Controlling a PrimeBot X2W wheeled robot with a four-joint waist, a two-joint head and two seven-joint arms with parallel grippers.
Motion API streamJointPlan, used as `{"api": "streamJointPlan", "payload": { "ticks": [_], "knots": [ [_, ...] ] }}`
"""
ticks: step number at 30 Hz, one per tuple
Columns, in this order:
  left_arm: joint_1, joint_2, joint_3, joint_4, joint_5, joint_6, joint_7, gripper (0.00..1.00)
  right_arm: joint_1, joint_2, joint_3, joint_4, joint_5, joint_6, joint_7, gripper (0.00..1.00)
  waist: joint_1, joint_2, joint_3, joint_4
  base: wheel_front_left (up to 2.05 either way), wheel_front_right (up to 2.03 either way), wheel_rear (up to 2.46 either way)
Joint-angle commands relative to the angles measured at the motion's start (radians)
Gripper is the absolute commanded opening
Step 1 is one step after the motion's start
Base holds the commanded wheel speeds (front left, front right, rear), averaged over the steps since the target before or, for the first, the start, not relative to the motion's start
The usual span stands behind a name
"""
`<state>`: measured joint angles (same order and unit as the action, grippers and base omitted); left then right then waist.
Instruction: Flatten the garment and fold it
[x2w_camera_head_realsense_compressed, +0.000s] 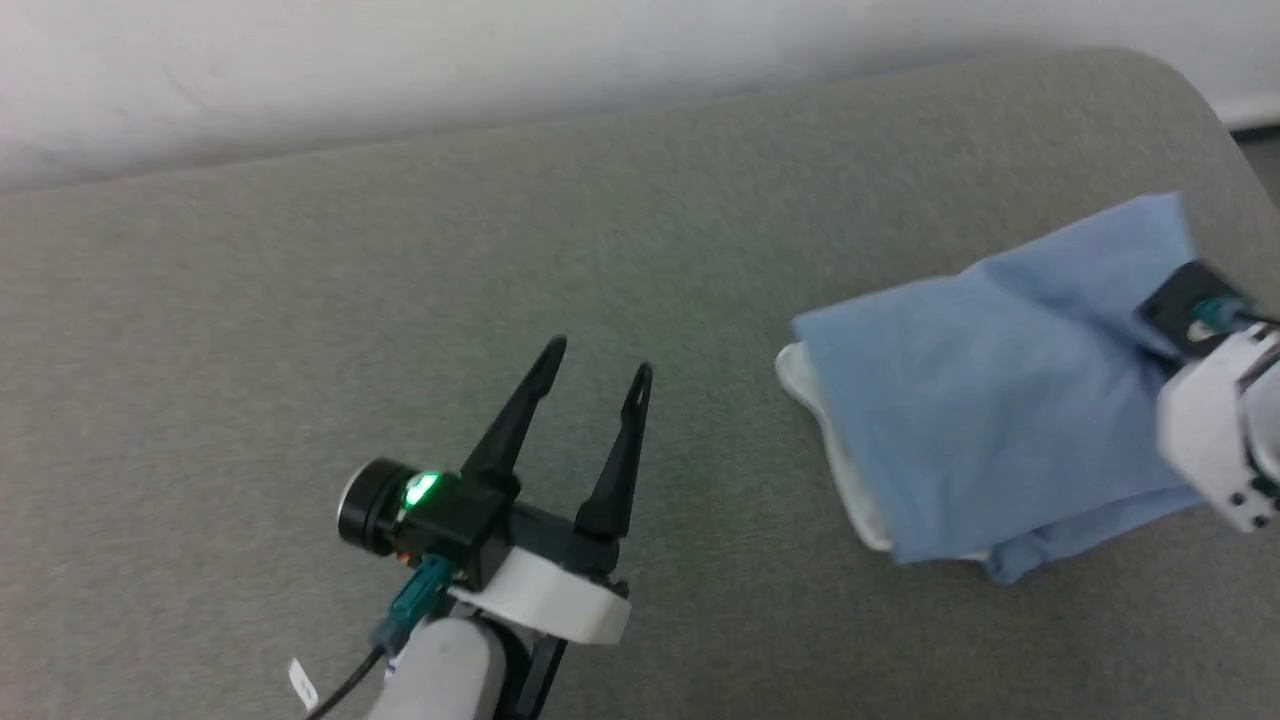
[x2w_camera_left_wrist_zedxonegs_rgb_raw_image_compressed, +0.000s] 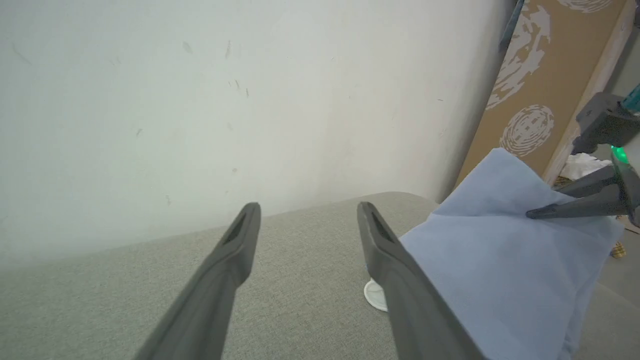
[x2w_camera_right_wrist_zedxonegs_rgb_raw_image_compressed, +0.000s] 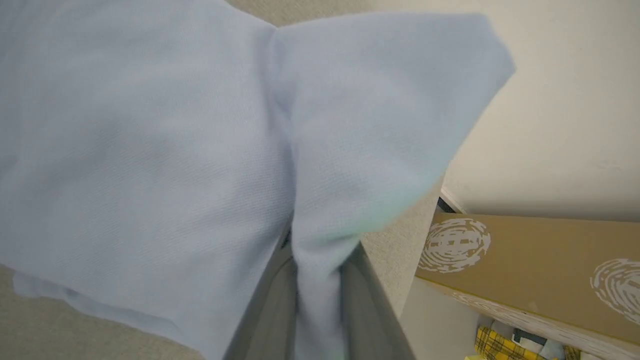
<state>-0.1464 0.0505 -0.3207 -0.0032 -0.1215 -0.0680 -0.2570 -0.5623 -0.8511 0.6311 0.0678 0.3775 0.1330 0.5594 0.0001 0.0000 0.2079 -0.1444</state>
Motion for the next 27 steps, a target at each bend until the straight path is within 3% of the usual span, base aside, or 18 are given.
{"api": "streamJointPlan", "payload": {
  "ticks": [1,7,14,27],
  "knots": [
    [-0.039,0.000,-0.007,0.005,0.011,-0.002,-0.005,1.00,-0.029,-0.025,-0.005,0.029,-0.005,-0.002,-0.023,0.00,-0.0001,0.0000,0.171,-0.125,0.00,0.00,0.00],
    [-0.113,0.000,-0.031,0.010,0.037,-0.018,-0.005,1.00,-0.060,-0.084,-0.046,0.197,-0.021,-0.002,-0.143,0.00,-0.0001,0.0000,0.267,-0.125,0.00,0.00,0.00],
    [-0.162,0.000,-0.056,0.012,0.050,-0.037,-0.005,1.00,-0.071,-0.107,-0.141,0.415,-0.062,-0.002,-0.303,0.00,-0.0001,0.0000,0.343,-0.075,0.00,0.00,0.00],
    [-0.185,0.000,-0.065,-0.005,0.057,-0.037,-0.005,1.00,-0.114,-0.086,-0.285,0.678,-0.159,-0.002,-0.480,0.00,-0.0001,0.0000,0.398,-0.020,0.00,0.00,0.00]
  ]
}}
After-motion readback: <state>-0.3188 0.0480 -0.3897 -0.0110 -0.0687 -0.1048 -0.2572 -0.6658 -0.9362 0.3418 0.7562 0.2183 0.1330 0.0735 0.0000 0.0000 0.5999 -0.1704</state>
